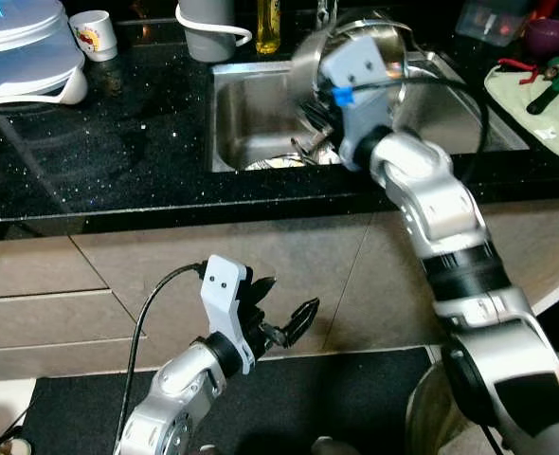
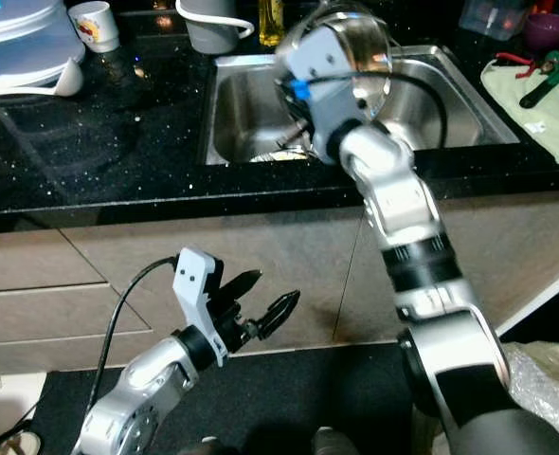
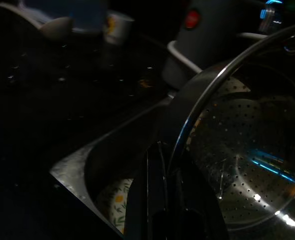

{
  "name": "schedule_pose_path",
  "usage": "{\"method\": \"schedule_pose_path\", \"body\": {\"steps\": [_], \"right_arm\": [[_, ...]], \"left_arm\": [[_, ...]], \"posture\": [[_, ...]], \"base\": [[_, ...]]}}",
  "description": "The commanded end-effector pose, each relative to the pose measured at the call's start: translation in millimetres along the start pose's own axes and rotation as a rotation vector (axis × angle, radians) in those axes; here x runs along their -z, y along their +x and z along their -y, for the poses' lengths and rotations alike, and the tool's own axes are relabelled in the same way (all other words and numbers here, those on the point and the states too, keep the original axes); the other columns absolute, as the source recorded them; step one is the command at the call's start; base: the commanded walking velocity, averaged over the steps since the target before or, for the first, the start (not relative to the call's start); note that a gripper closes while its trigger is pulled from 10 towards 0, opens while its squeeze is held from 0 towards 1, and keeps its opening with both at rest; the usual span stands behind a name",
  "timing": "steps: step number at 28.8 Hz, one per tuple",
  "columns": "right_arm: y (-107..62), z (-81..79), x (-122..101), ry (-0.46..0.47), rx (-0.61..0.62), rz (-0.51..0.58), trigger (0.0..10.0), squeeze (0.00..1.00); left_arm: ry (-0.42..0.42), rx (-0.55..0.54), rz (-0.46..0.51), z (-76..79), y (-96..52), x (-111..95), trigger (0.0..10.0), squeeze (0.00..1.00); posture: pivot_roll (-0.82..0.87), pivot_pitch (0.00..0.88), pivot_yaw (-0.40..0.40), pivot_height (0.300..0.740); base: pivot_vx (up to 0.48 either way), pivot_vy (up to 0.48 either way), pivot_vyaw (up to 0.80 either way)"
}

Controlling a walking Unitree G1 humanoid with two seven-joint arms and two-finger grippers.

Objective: Kitchen organization

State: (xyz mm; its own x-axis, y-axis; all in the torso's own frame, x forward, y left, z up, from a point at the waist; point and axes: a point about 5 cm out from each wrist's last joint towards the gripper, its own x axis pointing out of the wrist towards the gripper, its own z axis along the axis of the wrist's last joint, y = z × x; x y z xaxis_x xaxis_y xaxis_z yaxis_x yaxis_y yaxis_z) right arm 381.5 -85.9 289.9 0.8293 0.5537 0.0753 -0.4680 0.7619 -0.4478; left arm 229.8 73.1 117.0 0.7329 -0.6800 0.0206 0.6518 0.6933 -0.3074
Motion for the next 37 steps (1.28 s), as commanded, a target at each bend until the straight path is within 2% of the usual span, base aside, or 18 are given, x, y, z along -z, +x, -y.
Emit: {"method": "schedule_pose_path", "body": {"steps": [1,2,4,6,8,13,22,25,30,33,34,35,36,37], "right_arm": [[9.2,-6.6,0.7,-0.080,-0.027,-0.028,10.0,0.00],[9.2,-6.6,0.7,-0.080,-0.027,-0.028,10.0,0.00],[21.5,-14.4,5.0,-0.151,-0.048,-0.085,10.0,0.00],[26.1,-18.1,6.3,-0.177,-0.058,-0.098,10.0,0.00],[34.8,-22.1,7.9,-0.282,-0.044,-0.134,10.0,0.00],[46.5,-29.1,2.1,-0.289,-0.056,-0.144,10.0,0.00],[52.7,-21.9,-8.2,-0.321,-0.049,-0.155,10.0,0.00],[53.1,-21.1,-5.8,-0.337,-0.064,-0.183,10.0,0.00],[49.8,-25.1,12.2,-0.393,-0.162,-0.307,10.0,0.00],[49.8,-23.7,11.3,-0.351,-0.157,-0.297,10.0,0.00],[51.0,-22.4,5.6,-0.314,-0.146,-0.256,10.0,0.00],[52.3,-20.0,-3.7,-0.240,-0.133,-0.188,10.0,0.00],[52.3,-20.0,-3.7,-0.240,-0.133,-0.188,10.0,0.00],[52.9,-15.3,-17.1,-0.155,-0.111,-0.082,10.0,0.00]], "left_arm": [[-0.007,0.009,0.003,2.5,1.0,0.5,10.0,0.00],[-0.007,0.009,0.003,2.5,1.0,0.5,10.0,0.00],[-0.001,0.014,0.007,6.0,0.7,-0.5,10.0,0.00],[-0.003,0.016,0.013,8.3,0.3,-1.4,10.0,0.00],[-0.015,0.010,0.029,10.9,-0.8,-4.0,10.0,0.00],[-0.028,0.002,0.055,23.8,-5.4,-7.9,10.0,0.00],[-0.052,-0.007,0.058,35.5,-11.5,-6.8,10.0,0.00],[-0.054,-0.008,0.054,37.7,-12.7,-6.6,10.0,0.00],[-0.058,-0.011,0.046,37.9,-14.6,-7.6,10.0,0.00],[-0.056,-0.013,0.048,36.3,-14.1,-8.2,10.0,0.00],[-0.054,-0.015,0.049,36.0,-14.0,-8.5,10.0,0.00],[-0.050,-0.018,0.051,35.3,-13.7,-8.9,10.0,0.00],[-0.050,-0.018,0.051,35.3,-13.7,-8.9,10.0,0.00],[-0.048,-0.023,0.053,34.2,-13.6,-9.3,10.0,0.00]], "posture": [[0.03,0.077,-0.051,0.740],[0.03,0.077,-0.051,0.740],[0.03,0.081,-0.058,0.740],[0.04,0.091,-0.073,0.740],[0.05,0.099,-0.085,0.740],[0.06,0.133,-0.118,0.740],[0.07,0.169,-0.135,0.740],[0.07,0.174,-0.134,0.740],[0.07,0.179,-0.129,0.740],[0.07,0.174,-0.127,0.740],[0.07,0.173,-0.127,0.740],[0.08,0.169,-0.127,0.740],[0.08,0.169,-0.127,0.740],[0.08,0.165,-0.123,0.740]], "base": [[0.000,0.000,0.00],[0.000,0.000,0.00],[0.000,0.000,0.00],[0.000,0.000,0.00],[0.000,0.000,0.00],[0.000,0.000,0.00],[0.000,0.000,0.00],[0.000,0.000,0.00],[0.000,0.000,0.00],[0.000,0.000,0.00],[0.000,0.000,0.00],[0.000,0.000,0.00],[0.000,0.000,0.00],[0.000,0.000,0.00]]}}
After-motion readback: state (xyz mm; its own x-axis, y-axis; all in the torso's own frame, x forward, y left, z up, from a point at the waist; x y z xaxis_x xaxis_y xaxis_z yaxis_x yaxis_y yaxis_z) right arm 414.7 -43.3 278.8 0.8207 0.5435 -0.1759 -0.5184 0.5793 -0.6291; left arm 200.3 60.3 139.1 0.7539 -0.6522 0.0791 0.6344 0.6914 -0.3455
